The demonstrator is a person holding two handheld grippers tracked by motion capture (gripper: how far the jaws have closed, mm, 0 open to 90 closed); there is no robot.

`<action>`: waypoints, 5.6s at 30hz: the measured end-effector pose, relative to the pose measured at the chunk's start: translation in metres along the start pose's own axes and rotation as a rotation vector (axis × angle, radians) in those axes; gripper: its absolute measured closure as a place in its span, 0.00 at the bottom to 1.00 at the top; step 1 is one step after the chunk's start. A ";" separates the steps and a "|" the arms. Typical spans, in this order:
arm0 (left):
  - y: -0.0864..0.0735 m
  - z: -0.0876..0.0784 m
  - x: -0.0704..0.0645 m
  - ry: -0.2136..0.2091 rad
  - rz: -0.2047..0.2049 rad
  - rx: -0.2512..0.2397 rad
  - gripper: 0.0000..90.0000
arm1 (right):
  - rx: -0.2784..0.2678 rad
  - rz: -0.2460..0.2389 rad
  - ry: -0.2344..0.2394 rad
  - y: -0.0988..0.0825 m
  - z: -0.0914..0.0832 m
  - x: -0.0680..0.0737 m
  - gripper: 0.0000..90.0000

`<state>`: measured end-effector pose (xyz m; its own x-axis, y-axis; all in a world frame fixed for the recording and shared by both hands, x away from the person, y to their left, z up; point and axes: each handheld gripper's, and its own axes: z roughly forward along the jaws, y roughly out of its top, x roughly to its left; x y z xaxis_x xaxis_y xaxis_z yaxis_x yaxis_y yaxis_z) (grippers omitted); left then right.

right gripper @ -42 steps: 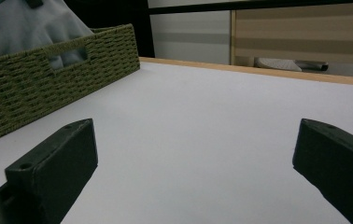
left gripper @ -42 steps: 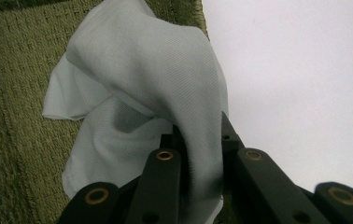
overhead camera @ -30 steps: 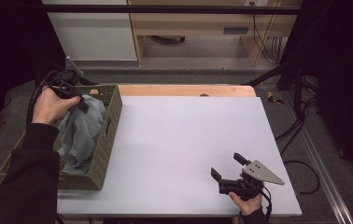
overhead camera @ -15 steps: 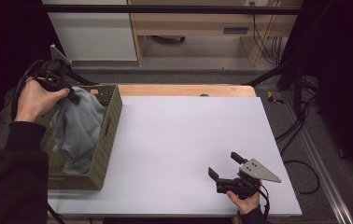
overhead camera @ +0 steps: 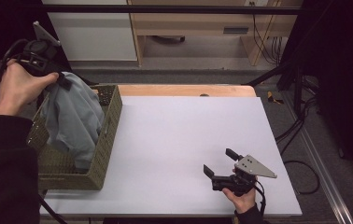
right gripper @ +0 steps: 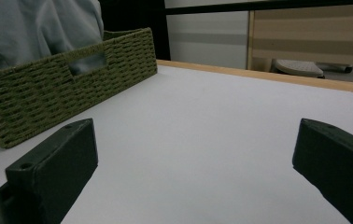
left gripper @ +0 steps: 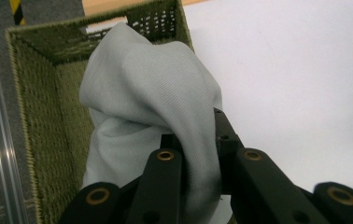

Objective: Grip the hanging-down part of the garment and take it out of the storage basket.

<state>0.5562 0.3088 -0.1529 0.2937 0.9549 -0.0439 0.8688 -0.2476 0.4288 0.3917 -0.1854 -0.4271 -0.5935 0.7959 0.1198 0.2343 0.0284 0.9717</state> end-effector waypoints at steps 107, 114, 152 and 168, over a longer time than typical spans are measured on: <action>0.006 -0.017 -0.003 0.002 0.015 0.011 0.93 | -0.001 -0.088 0.381 0.112 0.220 0.153 0.97; 0.006 -0.015 -0.005 -0.005 0.018 0.006 0.93 | -0.053 -0.111 0.340 0.133 0.187 0.133 0.97; 0.009 0.002 -0.033 -0.053 0.079 0.024 0.93 | 0.053 -0.120 0.284 0.115 0.161 0.106 0.94; 0.006 0.005 -0.038 -0.061 0.098 0.023 0.93 | 0.029 -0.110 0.308 0.083 0.125 0.090 0.33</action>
<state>0.5522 0.2704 -0.1535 0.4003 0.9146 -0.0576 0.8437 -0.3433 0.4127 0.4546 -0.0358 -0.3609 -0.8202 0.5672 0.0744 0.1752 0.1253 0.9765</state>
